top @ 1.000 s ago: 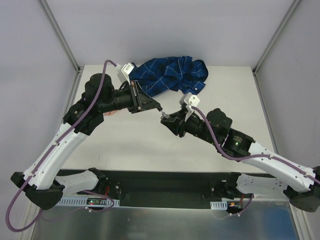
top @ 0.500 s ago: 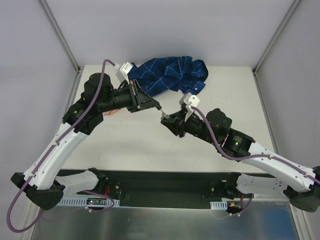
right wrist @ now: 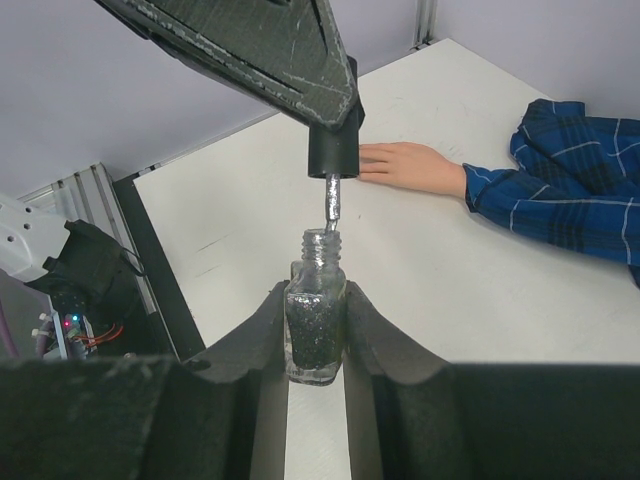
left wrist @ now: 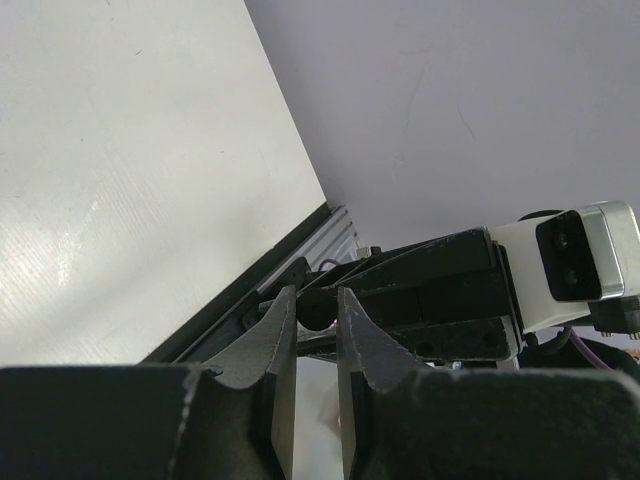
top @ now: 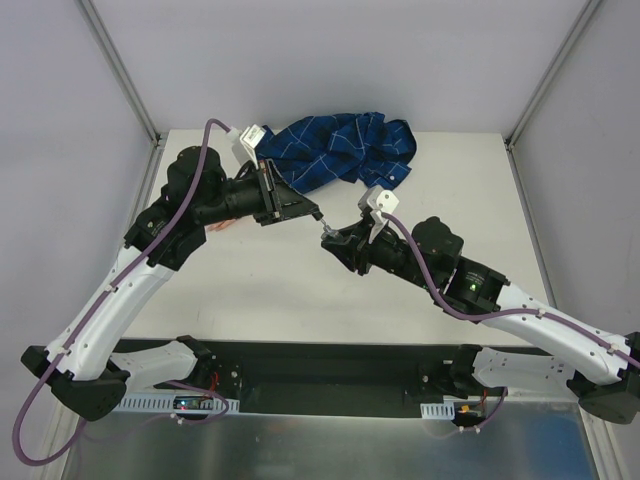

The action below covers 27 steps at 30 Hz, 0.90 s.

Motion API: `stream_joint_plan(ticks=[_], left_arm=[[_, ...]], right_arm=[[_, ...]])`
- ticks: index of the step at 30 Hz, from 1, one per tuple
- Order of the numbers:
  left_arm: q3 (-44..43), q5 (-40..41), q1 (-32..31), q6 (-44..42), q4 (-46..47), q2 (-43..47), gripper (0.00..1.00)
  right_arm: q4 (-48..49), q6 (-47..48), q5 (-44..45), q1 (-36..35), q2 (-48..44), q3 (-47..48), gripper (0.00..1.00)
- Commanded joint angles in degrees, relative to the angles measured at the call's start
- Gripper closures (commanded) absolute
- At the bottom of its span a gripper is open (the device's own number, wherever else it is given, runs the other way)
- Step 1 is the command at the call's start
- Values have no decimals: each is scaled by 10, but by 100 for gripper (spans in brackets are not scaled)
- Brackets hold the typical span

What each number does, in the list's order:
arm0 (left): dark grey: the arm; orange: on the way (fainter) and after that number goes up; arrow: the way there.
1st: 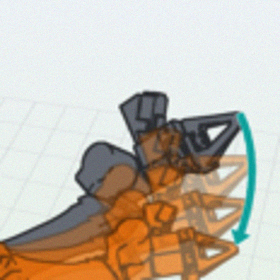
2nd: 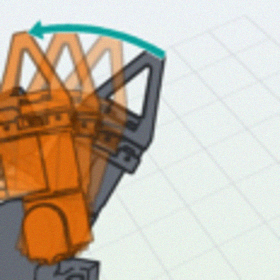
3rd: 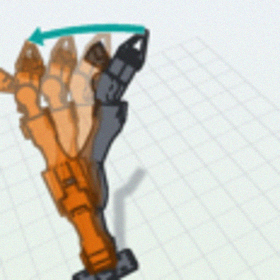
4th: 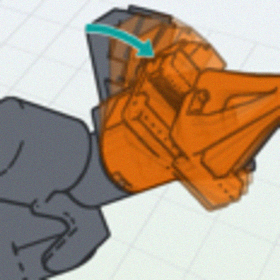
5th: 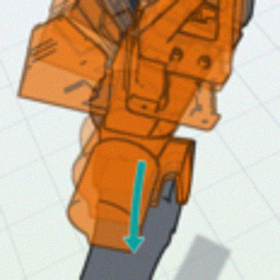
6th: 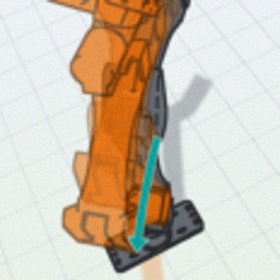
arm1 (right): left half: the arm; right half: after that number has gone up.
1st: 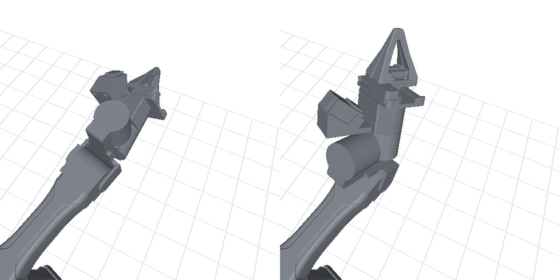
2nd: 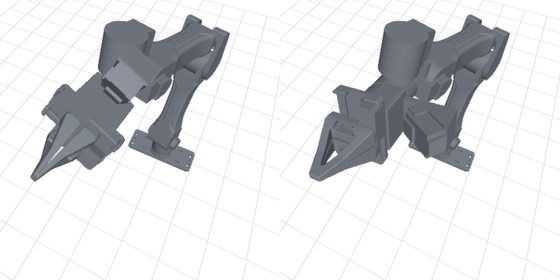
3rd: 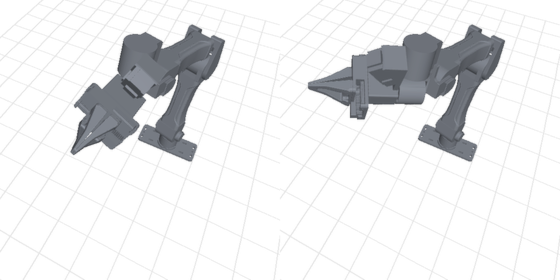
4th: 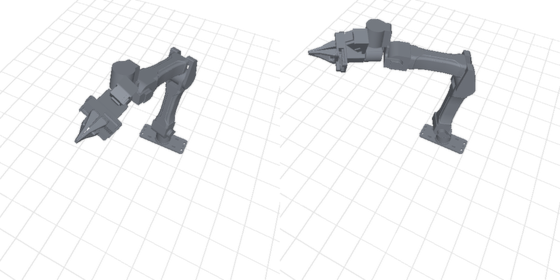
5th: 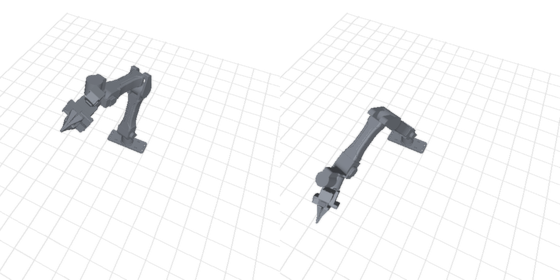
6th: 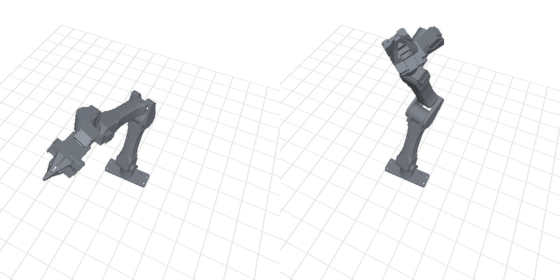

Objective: Paint the nails

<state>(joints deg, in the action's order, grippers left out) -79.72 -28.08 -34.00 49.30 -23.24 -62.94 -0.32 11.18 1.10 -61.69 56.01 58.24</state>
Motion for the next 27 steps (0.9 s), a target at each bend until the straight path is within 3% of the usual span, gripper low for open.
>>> stream_joint_plan(ticks=[1, 27], left_arm=[[-10, -10, 8, 8, 14, 17, 100], [-19, -19, 16, 4, 14, 28, 100]], right_arm=[[26, -4, 0, 1, 0, 7, 100], [28, -6, -1, 1, 3, 5, 100]])
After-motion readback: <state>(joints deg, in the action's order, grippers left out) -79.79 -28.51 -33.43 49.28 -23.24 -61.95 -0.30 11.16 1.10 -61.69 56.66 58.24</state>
